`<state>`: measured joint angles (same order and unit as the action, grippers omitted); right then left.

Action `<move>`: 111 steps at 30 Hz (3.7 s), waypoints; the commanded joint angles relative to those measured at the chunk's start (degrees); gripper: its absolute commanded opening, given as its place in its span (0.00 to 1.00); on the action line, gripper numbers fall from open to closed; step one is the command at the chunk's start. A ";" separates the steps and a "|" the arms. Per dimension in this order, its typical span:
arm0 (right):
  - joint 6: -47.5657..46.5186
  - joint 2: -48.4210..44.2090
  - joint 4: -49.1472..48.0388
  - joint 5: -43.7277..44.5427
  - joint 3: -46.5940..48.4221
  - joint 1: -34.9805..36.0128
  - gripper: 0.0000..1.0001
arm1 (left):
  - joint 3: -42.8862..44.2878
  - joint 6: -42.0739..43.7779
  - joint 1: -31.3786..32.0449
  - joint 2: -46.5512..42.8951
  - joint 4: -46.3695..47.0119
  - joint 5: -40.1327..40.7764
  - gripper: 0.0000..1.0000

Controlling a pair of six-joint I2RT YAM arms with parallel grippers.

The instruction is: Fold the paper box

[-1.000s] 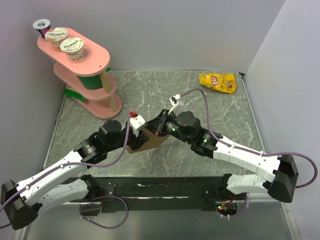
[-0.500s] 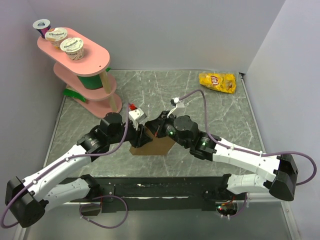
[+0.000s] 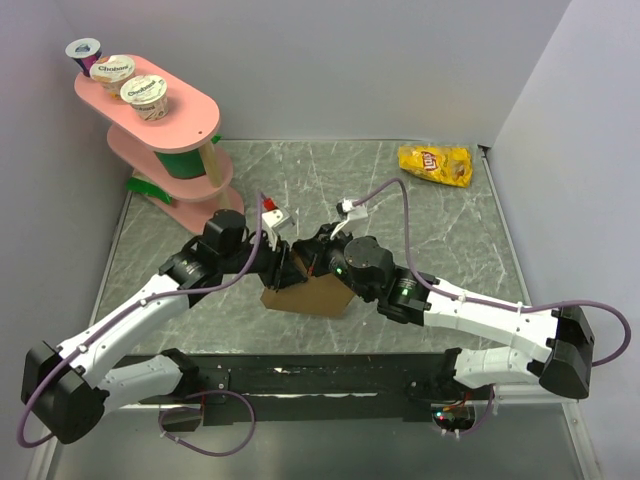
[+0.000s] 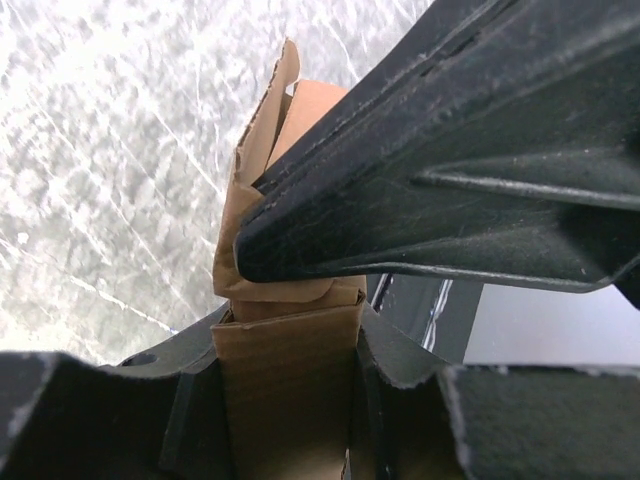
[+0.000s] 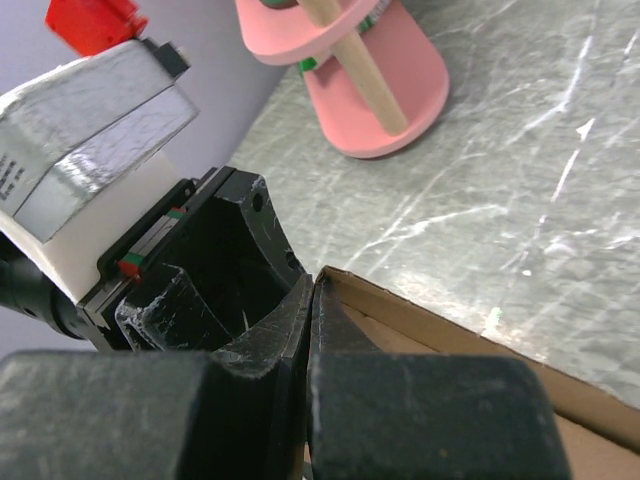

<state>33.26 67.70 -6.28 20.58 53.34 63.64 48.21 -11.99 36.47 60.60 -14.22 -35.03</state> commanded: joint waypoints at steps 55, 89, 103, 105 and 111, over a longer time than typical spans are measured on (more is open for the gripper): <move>-7.32 -16.21 7.52 -7.92 -9.22 -14.06 0.61 | 3.30 13.92 0.27 4.26 -3.97 -15.77 0.01; -10.07 -8.46 -3.30 -16.45 -9.93 -9.23 0.41 | 6.81 15.68 2.73 11.73 -6.08 -17.36 0.01; -7.59 -6.44 3.56 -17.58 -7.19 -12.05 0.33 | 5.50 14.71 2.73 9.98 -5.29 -16.83 0.01; -7.33 -6.88 1.98 -18.81 -7.81 -11.78 0.32 | 5.41 14.89 2.73 9.89 -5.29 -16.83 0.01; -10.31 -8.02 -1.27 -20.23 -8.17 -8.71 0.32 | 5.32 15.42 2.73 10.59 -5.65 -16.92 0.01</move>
<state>24.67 61.19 -3.66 3.38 44.05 52.07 52.51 2.37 38.98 72.58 -22.20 -50.17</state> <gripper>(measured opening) 0.319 0.373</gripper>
